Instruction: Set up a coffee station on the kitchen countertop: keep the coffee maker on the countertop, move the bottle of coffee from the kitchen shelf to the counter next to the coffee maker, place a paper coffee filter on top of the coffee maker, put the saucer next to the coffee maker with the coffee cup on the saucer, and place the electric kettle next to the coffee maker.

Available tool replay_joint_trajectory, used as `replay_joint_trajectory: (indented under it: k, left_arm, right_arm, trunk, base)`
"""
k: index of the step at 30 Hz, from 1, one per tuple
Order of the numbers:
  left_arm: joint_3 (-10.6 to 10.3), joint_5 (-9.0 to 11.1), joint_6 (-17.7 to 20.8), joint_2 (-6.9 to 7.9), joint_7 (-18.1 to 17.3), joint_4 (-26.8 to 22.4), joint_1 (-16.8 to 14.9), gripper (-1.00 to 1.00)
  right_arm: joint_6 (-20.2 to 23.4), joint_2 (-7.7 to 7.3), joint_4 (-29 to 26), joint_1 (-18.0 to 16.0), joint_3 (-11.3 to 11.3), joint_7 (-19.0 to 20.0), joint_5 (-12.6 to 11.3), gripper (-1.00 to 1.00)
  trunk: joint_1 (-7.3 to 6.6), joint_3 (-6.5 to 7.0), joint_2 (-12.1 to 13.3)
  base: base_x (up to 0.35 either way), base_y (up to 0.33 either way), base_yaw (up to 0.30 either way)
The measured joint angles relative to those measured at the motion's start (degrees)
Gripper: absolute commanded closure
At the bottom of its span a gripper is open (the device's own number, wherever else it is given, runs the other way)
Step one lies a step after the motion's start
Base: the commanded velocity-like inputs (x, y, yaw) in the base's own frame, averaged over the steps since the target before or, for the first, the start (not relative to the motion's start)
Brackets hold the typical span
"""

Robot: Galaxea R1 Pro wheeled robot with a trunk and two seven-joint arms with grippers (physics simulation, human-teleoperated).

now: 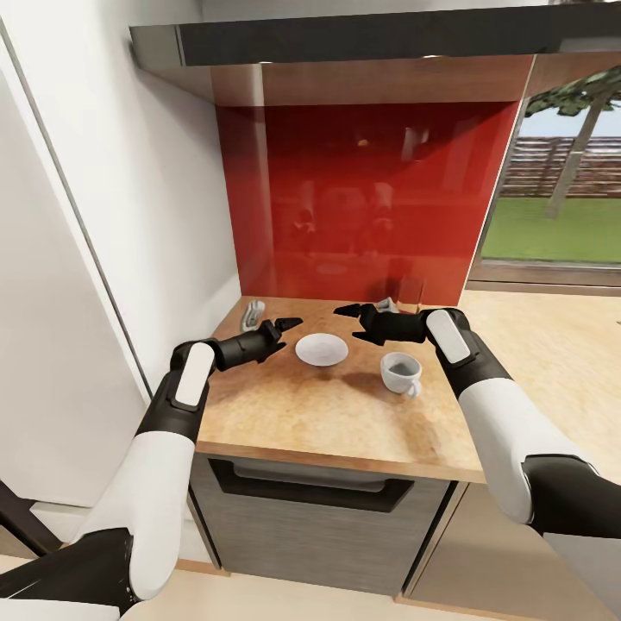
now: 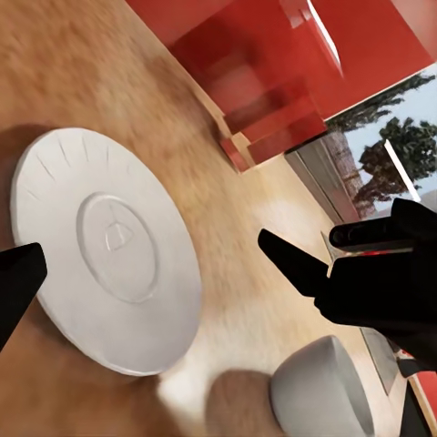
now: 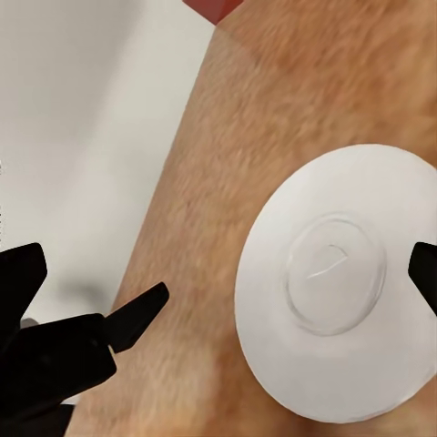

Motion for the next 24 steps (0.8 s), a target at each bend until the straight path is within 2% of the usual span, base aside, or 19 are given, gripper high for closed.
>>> replay_joint_trajectory:
  k: [9,15,24]
  left_arm:
    - [-0.04,0.02,0.00,0.00,0.01,0.24,-0.02,-1.00]
    - [-0.04,0.03,0.00,0.00,0.01,0.43,-0.03,-1.00]
    - [-0.05,0.03,0.00,0.00,0.01,0.53,-0.03,-1.00]
  right_arm:
    - [-0.06,0.05,0.00,0.00,0.02,0.01,0.05,-1.00]
    - [-2.63,0.08,0.26,0.00,0.11,-0.08,0.14,-1.00]
    - [-3.81,0.31,1.75,0.00,0.18,-2.86,0.04,-1.00]
  trunk:
    - [0.00,0.00,0.00]
    - [0.00,0.00,0.00]
    - [0.00,0.00,0.00]
  base:
    - [0.000,0.000,0.000]
    - [0.000,0.000,0.000]
    - [0.000,0.000,0.000]
